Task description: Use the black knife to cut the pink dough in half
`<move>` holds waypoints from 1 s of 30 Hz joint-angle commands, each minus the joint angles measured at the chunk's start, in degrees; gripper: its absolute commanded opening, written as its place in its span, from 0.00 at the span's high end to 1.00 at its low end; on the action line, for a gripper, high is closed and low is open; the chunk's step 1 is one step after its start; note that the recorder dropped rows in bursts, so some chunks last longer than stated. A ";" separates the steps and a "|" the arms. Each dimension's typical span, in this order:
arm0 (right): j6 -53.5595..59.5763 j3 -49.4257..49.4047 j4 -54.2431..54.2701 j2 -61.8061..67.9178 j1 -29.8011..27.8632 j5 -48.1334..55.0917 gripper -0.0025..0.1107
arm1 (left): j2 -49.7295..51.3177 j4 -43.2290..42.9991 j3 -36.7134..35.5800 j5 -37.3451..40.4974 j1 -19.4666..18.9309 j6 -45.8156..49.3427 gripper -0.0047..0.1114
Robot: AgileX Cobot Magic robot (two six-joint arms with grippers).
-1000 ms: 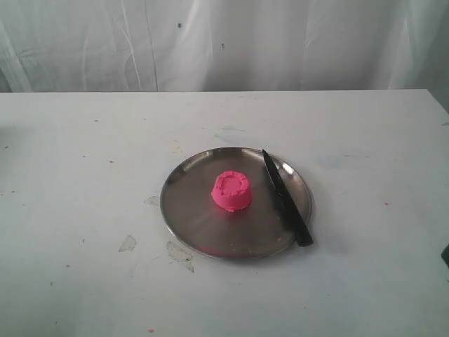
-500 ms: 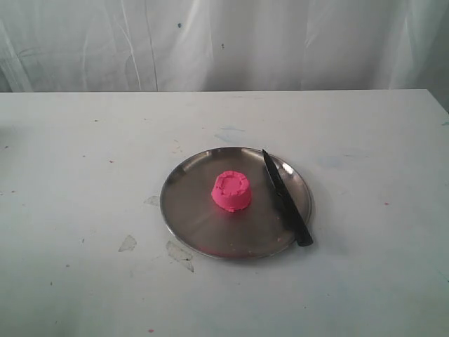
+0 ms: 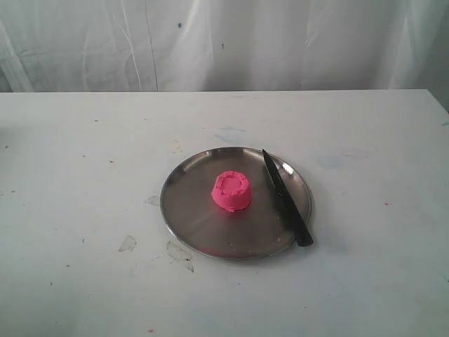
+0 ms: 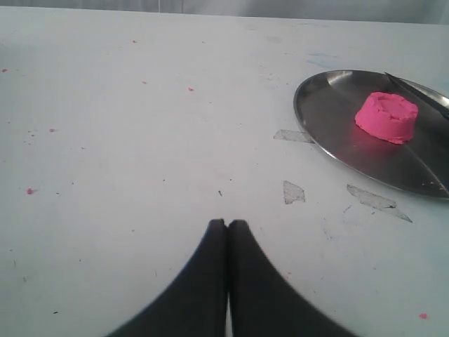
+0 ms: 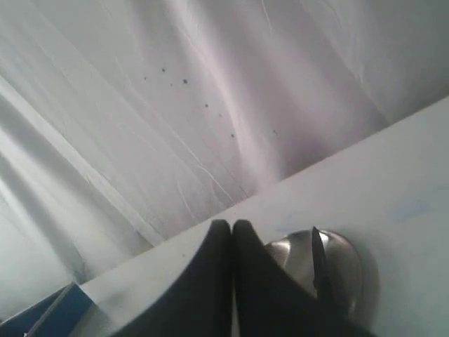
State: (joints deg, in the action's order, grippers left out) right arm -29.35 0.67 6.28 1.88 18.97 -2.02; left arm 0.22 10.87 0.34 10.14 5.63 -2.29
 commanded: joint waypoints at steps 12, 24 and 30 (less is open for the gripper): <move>24.77 24.14 -0.61 6.50 -0.12 23.85 0.98 | -0.22 0.17 -0.34 -0.01 0.17 -0.34 0.96; 43.62 46.02 11.72 31.25 -0.12 42.15 0.98 | -0.22 0.17 -0.34 -0.01 0.17 -0.34 0.96; 59.03 49.44 25.34 43.48 -0.12 46.52 0.98 | -0.22 0.17 -0.34 -0.01 0.17 -0.34 0.96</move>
State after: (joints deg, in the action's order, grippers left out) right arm 26.42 49.63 29.55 42.65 18.97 44.80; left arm 0.22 10.87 0.34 10.14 5.63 -2.29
